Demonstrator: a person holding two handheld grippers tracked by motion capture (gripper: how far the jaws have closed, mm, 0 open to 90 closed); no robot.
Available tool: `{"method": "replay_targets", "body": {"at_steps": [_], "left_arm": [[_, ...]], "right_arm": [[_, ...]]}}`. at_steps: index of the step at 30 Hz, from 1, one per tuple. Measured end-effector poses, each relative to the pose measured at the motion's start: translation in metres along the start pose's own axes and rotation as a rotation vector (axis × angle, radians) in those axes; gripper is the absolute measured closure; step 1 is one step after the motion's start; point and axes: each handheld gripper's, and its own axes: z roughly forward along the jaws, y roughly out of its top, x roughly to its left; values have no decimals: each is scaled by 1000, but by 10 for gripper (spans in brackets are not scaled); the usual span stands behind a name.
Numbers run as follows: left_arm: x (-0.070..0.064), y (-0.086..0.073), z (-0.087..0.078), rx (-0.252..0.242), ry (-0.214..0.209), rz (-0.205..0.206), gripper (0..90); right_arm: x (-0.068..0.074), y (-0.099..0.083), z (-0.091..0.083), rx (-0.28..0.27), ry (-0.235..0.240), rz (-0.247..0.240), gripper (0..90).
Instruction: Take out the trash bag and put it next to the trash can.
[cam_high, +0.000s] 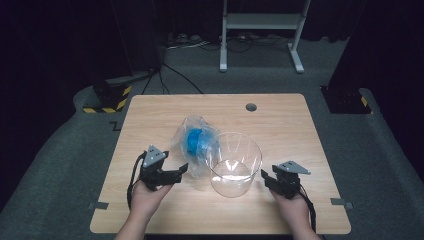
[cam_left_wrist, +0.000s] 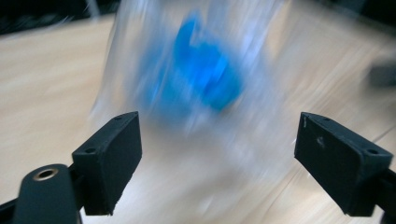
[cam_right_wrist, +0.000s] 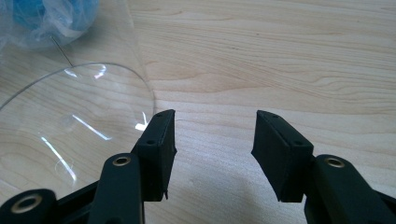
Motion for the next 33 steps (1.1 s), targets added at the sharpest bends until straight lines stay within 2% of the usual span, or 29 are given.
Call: {"method": "replay_targets", "body": {"at_steps": [1,2,5,7,8,9,10,11,13,14,15,16,18,22,26,33], "left_arm": [[0,0,0,0,0,0,152],[3,-15,2,34,4,0,152],[5,-34,12,83,23,-5,150],[5,-43,21,124,52,59,152],[4,-46,25,139,62,67,152],[4,-50,31,175,51,70,148],[3,-53,35,195,42,65,146],[3,-53,35,195,42,65,145],[-2,-61,47,247,24,65,142],[-4,-64,52,249,11,57,133],[-6,-66,56,240,-12,50,55],[-11,-68,59,211,-25,64,6],[-16,-66,63,212,-30,63,2],[-18,-65,64,214,-14,63,1],[-17,-65,64,216,-17,64,2],[-16,-64,65,216,-34,73,1]], "right_arm": [[0,0,0,0,0,0,487],[0,1,1,2,-1,-6,480],[0,0,1,11,0,-8,475],[0,-1,1,16,1,-15,473],[1,-1,1,22,1,-14,470],[1,-2,1,27,1,-17,467],[1,-3,2,34,2,-22,466],[1,-4,2,39,1,-26,464],[2,-6,2,48,-2,-23,459],[2,-6,3,52,-5,-31,454],[1,-7,3,58,-7,-35,449],[1,-8,4,64,-9,-38,444],[1,-10,6,77,-6,-37,433],[3,-14,9,90,-13,-55,394],[9,-14,11,101,-19,-100,353],[10,-14,12,105,-14,-102,330]]}}
